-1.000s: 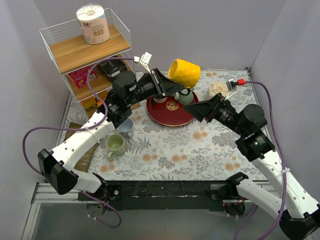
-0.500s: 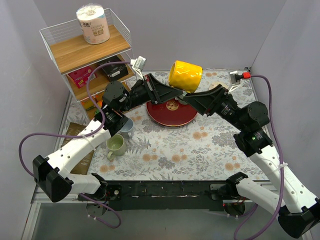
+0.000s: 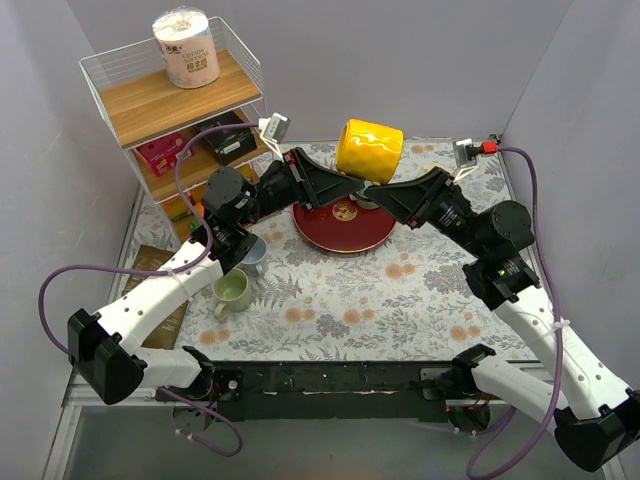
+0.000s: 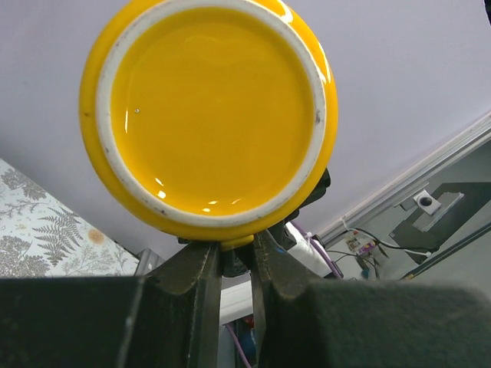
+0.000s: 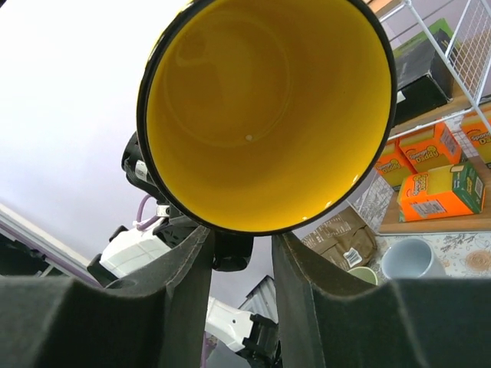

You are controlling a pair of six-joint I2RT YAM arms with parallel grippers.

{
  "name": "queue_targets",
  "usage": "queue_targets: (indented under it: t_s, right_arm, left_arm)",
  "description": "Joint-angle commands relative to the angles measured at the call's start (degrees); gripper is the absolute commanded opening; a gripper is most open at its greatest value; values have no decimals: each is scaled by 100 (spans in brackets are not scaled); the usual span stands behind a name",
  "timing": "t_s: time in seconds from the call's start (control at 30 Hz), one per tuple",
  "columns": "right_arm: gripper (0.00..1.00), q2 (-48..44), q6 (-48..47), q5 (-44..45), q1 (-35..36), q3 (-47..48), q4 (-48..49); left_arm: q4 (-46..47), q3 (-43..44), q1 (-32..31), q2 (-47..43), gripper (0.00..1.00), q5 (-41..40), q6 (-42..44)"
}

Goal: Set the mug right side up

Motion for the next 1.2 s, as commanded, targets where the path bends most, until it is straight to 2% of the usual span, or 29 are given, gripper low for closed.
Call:
queue_targets:
  t_s: [0.0,0.23,0.3,0.33,0.43,0.47,0.53,0.57,0.6,0.67,0.73,0.77,0.83,0.97,1.13,1.17]
  right_arm:
    - [42,72,255,26,-18,-40,500]
    - [42,195,765,9,-18,-199,790]
    - [38,204,783,44,-18,-208,808]
    - [35,212,783,44,-18,-190,808]
    - [6,247,827,44,-18,-164,782]
    - [1,265,819,35,-18,-146,712]
    - [1,274,748,79,-18,-94,572]
    - [1,256,713,157,-18,-93,475]
    - [1,248,670,193,-9,-85,439]
    - [1,221,634,254,-9,-93,387]
    - [1,212,608,316,-18,-93,351]
    - [1,212,581,351,-18,-76,308]
    - [1,212,537,386,-18,-67,246]
    - [1,186,379,536,-18,-76,-61]
    - [1,212,-95,659,-18,-41,-798]
    - [1,212,-183,711,-9,-41,-896]
  left_arm:
    - [663,-142,-16,-182,0,132,156]
    - [760,-310,-42,-235,0,202,727]
    - [725,-327,-42,-235,0,203,859]
    - [707,-336,-42,-235,0,220,894]
    - [550,-328,-51,-235,0,185,1009]
    - [453,-301,-51,-226,0,98,1052]
    - [129,-249,-51,-218,0,36,1192]
    - [22,-196,-51,-226,3,-8,1237]
    - [-153,-178,-51,-235,18,-87,1298]
    - [-286,-195,-51,-296,30,-157,1448]
    - [-504,-230,-51,-375,51,-359,1536]
    - [-567,-248,-51,-445,57,-403,1641]
    - [-890,-266,-51,-516,82,-735,1764]
    - [-1454,-336,-42,-736,98,-1361,2019]
    - [-2806,-170,-42,-1061,98,-2379,2546]
    - [-3018,-143,-51,-1122,98,-2877,2608]
